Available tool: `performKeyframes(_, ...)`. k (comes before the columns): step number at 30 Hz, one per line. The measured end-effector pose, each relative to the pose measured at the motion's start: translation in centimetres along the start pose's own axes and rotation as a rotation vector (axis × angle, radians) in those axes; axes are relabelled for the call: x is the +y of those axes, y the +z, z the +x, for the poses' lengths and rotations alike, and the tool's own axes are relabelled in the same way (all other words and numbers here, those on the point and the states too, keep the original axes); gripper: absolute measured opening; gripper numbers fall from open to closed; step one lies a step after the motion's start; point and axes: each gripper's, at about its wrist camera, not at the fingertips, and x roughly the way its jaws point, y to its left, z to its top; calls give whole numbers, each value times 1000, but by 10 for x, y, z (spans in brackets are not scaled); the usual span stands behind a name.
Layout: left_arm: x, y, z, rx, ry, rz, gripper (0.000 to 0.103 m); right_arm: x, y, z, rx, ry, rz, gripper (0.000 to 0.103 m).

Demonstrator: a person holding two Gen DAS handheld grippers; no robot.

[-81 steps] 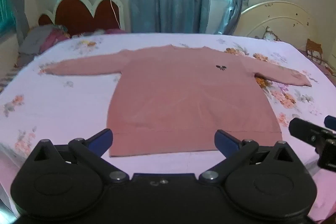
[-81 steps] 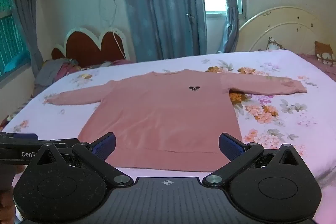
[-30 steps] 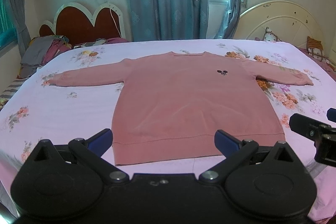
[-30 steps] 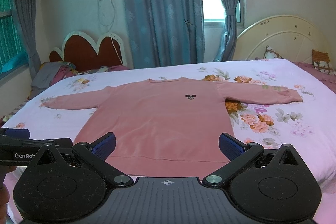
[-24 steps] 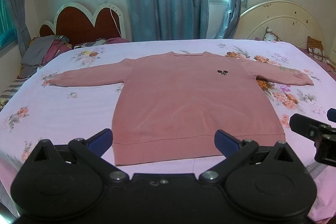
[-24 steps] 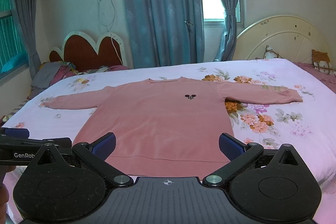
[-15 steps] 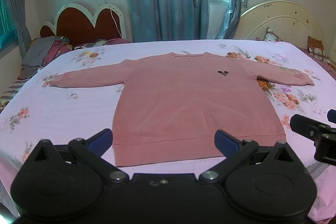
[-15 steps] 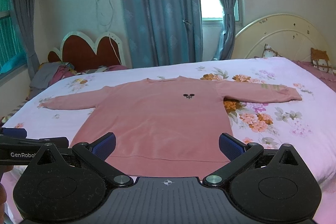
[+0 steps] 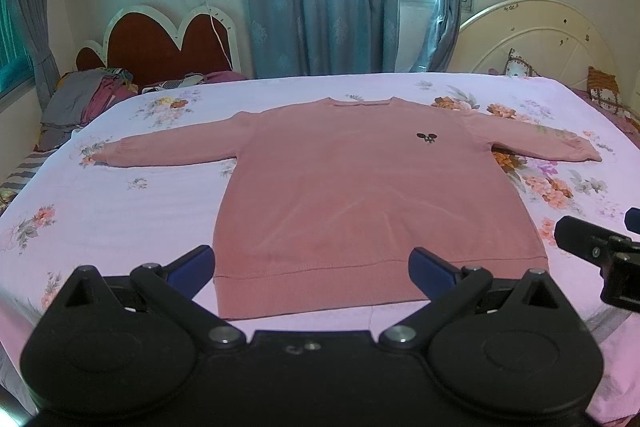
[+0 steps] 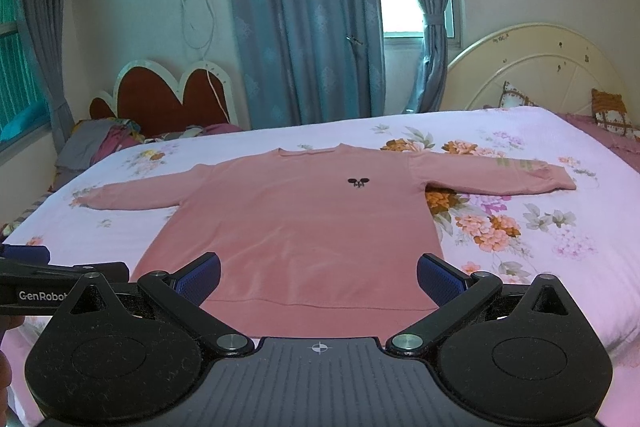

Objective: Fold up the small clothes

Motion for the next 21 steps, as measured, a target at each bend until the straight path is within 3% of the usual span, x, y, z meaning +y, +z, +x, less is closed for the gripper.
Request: performKeyframes(21,-2,12,26,24,21,16,103,-9,8,21,24,-22,25,103)
